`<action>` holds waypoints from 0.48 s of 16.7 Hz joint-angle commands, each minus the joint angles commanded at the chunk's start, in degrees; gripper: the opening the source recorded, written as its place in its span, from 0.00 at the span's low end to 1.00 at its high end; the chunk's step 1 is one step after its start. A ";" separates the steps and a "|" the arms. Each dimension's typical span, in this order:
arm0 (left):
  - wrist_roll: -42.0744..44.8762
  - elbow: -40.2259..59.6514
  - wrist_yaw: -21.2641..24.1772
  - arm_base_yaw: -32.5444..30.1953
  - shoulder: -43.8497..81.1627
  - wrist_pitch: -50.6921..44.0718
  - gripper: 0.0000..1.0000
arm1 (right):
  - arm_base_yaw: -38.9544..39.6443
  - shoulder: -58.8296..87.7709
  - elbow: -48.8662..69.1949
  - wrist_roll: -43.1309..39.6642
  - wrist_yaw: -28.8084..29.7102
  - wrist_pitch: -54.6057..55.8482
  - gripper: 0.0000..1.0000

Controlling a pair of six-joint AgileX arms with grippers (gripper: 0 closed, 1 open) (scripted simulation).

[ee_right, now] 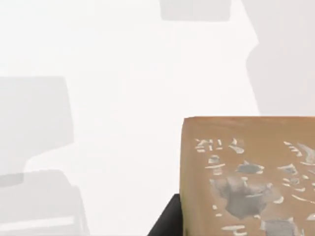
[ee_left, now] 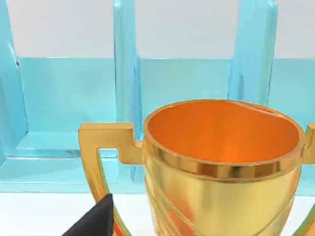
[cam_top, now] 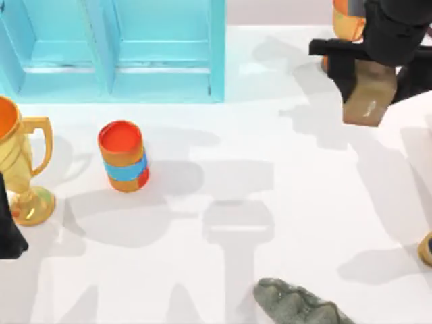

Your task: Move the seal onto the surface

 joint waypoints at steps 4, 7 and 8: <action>0.00 0.00 0.00 0.00 0.00 0.00 1.00 | 4.74 10.83 3.03 -0.21 -0.56 3.76 0.00; 0.00 0.00 0.00 0.00 0.00 0.00 1.00 | 6.10 13.98 3.27 -1.12 -0.60 5.40 0.00; 0.00 0.00 0.00 0.00 0.00 0.00 1.00 | 6.10 13.99 3.27 -1.12 -0.60 5.40 0.00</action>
